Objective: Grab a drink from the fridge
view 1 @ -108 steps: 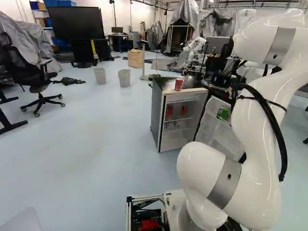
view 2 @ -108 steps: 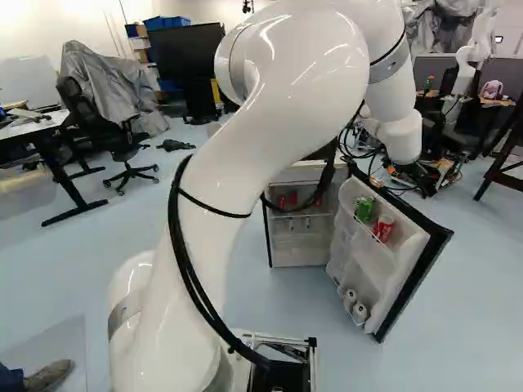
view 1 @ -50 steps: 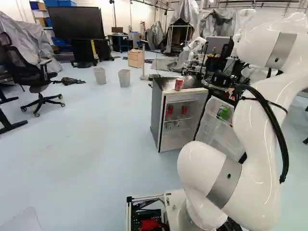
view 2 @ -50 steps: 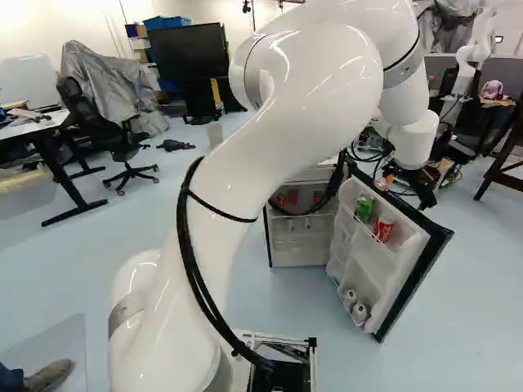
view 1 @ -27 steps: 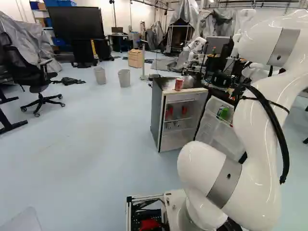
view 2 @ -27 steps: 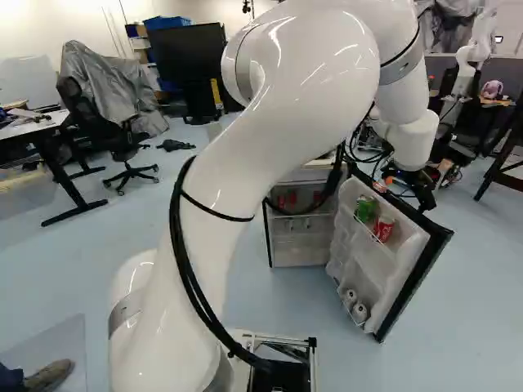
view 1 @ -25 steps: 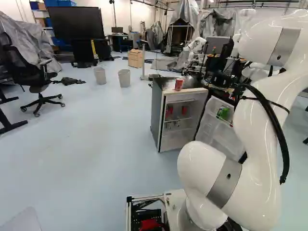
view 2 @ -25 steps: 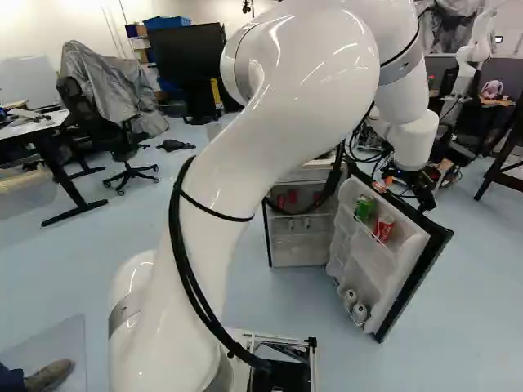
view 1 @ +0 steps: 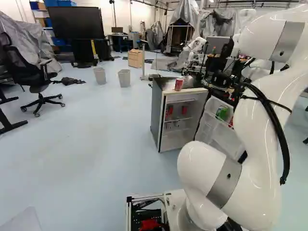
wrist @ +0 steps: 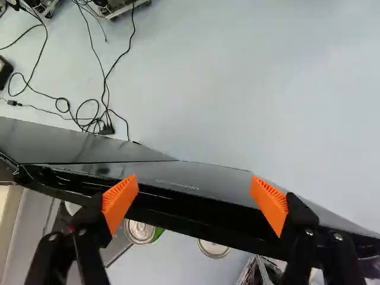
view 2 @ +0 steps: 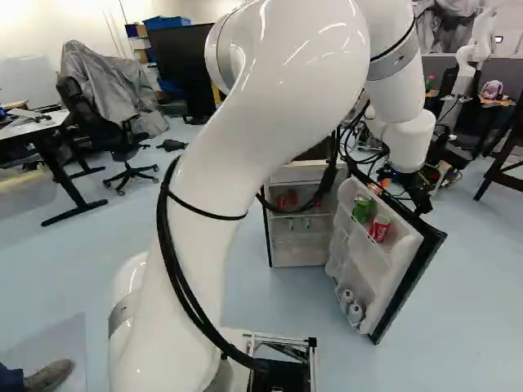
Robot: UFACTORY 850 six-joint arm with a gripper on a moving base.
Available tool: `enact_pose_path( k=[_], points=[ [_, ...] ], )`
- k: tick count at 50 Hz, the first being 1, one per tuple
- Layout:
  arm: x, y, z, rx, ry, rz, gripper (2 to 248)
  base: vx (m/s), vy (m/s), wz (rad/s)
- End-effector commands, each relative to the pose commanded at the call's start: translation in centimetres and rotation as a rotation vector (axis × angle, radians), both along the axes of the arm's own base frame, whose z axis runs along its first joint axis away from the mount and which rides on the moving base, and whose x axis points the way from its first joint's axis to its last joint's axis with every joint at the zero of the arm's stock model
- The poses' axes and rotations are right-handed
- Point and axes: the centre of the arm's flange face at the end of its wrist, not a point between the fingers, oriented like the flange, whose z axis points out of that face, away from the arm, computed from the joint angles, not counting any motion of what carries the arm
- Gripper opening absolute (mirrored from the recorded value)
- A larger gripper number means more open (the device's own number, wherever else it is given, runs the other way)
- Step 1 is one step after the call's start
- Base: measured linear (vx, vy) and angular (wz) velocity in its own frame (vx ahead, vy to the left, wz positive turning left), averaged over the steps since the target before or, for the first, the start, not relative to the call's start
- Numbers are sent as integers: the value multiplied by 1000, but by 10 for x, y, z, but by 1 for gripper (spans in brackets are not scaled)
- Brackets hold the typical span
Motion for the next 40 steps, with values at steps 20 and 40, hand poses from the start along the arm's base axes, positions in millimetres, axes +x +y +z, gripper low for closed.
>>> enact_pose_path(
  k=[20,40],
  points=[
    [-14,18,2,16,13,1,247,0,0,0],
    [-27,40,3,32,26,6,247,0,0,0]
  ],
)
